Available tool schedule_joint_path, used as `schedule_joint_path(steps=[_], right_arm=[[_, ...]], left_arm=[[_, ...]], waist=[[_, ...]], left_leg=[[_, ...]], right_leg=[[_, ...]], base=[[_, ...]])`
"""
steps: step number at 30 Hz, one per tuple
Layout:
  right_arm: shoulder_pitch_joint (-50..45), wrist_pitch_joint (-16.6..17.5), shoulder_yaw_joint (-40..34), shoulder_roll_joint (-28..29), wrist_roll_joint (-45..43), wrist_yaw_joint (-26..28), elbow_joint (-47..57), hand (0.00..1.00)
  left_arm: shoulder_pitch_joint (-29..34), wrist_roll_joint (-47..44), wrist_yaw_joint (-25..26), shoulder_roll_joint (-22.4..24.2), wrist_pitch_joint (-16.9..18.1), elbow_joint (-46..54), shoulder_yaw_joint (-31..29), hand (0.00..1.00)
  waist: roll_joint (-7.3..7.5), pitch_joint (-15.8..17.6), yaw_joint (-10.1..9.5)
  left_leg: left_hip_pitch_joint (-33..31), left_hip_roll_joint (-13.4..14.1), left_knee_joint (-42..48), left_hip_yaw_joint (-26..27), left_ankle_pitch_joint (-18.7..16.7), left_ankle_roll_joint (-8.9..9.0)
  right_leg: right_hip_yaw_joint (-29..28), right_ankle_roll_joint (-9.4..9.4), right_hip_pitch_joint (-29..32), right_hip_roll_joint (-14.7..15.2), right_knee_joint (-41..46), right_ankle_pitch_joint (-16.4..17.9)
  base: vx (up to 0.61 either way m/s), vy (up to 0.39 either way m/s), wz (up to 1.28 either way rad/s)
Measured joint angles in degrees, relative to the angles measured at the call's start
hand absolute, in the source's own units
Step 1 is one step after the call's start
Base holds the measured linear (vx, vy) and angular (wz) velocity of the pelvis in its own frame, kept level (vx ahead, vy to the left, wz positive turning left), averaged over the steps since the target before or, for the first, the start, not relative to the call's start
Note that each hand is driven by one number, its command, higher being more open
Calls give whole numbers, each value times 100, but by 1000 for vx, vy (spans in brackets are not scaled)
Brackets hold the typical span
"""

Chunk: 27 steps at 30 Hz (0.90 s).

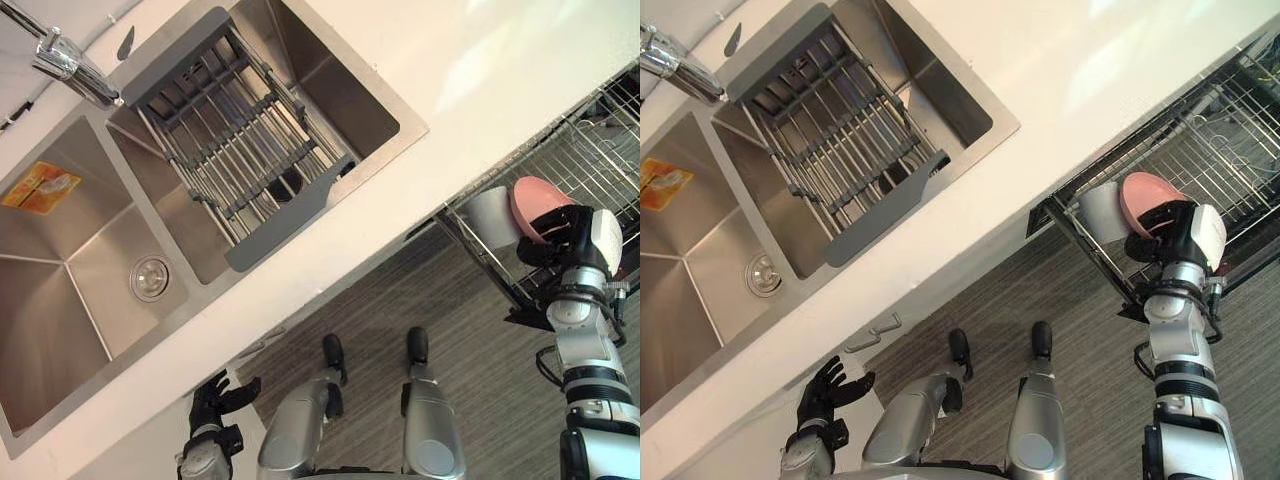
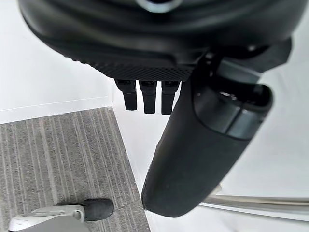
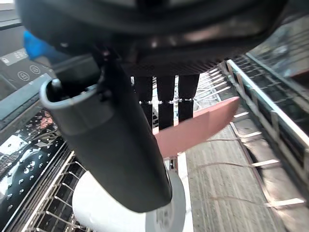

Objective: Walk over to the sink, pick up the cup, carry it to the dishwasher, place the cup inside the dishwasher, then close the dishwasher door

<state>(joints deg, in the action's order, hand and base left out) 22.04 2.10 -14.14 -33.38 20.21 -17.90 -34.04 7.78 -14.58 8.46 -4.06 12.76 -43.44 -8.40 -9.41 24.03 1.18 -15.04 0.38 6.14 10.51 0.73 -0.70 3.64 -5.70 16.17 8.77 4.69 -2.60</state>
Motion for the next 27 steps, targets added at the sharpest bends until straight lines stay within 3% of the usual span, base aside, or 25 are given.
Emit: schedule_joint_path(steps=[13, 23, 27], right_arm=[[-18, -58, -233, 120, -81, -215, 1019, 90], [-566, -14, -855, 644, -488, -277, 2185, 90], [-1068, 107, -1201, 969, -851, -268, 2769, 90]], left_arm=[[4, 0, 24, -3, -6, 65, -7, 90], [8, 2, 27, -14, -126, 122, -60, 90], [46, 7, 25, -18, -199, 120, -297, 90]], waist=[[76, 50, -23], [160, 96, -14], [278, 97, 31]], left_leg=[[108, -43, -213, 25, 107, 3], [251, -36, -273, 67, 104, 6], [343, 0, -306, 118, 80, 39]], right_leg=[[-43, 15, -15, -15, -65, -37], [-87, 15, -139, -35, -148, -58], [-140, 18, -221, -75, -208, -69]], base=[[-1, 2, -1], [2, 1, -2], [7, -9, -8]])
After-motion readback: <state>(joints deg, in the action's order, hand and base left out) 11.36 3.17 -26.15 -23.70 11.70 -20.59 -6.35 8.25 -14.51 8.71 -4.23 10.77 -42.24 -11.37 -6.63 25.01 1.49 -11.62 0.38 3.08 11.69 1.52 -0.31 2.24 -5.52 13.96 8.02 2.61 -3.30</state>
